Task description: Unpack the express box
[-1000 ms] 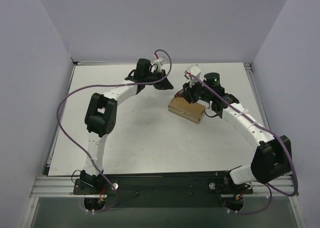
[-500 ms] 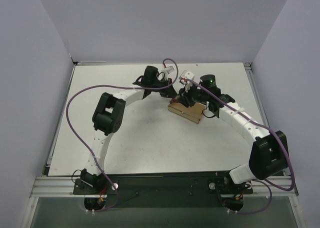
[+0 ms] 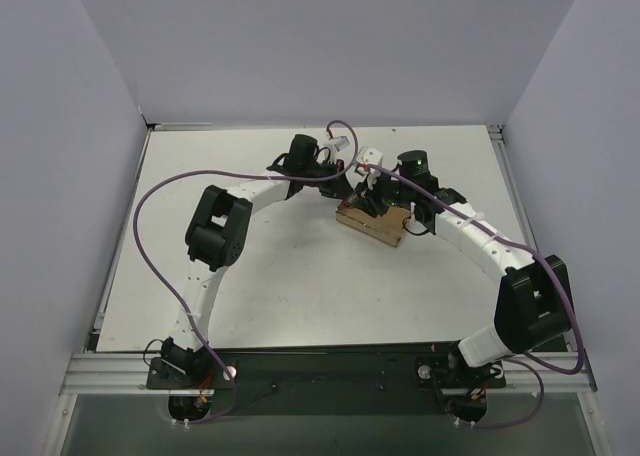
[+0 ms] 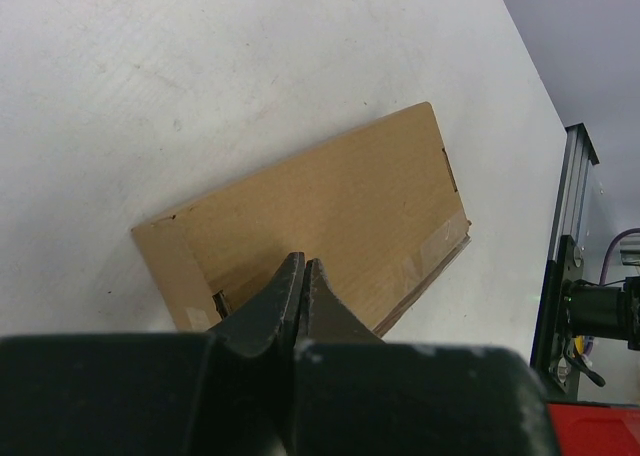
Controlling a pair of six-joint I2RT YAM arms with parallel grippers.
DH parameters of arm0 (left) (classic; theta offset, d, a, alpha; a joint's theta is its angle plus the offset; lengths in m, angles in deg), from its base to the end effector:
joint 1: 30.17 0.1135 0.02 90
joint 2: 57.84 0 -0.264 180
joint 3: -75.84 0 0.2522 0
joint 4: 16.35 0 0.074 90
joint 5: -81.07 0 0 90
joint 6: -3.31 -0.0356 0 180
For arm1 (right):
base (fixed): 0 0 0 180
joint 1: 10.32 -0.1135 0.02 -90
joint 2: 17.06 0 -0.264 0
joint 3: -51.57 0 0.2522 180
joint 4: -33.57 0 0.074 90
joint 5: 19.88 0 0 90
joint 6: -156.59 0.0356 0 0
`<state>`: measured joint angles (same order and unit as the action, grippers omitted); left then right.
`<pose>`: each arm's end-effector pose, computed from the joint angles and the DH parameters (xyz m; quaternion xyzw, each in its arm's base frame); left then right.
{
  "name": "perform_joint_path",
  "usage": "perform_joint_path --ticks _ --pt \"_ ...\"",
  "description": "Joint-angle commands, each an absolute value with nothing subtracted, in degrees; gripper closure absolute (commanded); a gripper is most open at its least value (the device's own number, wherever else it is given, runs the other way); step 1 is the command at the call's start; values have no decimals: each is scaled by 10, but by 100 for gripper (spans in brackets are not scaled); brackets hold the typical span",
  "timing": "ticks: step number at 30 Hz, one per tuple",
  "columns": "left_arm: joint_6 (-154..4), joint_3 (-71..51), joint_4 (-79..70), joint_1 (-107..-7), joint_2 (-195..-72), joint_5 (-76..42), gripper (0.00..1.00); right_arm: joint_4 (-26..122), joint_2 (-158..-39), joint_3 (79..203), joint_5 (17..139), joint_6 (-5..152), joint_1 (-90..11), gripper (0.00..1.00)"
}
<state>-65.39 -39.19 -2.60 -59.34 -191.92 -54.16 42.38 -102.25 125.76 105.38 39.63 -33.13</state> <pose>0.4464 -0.2781 0.1672 0.2393 0.7959 -0.4938 0.2558 0.3077 0.1517 0.2935 -0.4861 0.6341 0.2278 0.5565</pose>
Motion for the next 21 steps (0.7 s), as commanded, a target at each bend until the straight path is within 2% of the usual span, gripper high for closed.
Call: perform_joint_path --ticks 1,21 --pt "-666 -392 -29 -594 -1922 -539 100 393 -1035 1266 1104 356 -326 100" --pt "-659 -385 -30 -594 -1927 -541 100 410 -1052 1311 1143 334 -316 100"
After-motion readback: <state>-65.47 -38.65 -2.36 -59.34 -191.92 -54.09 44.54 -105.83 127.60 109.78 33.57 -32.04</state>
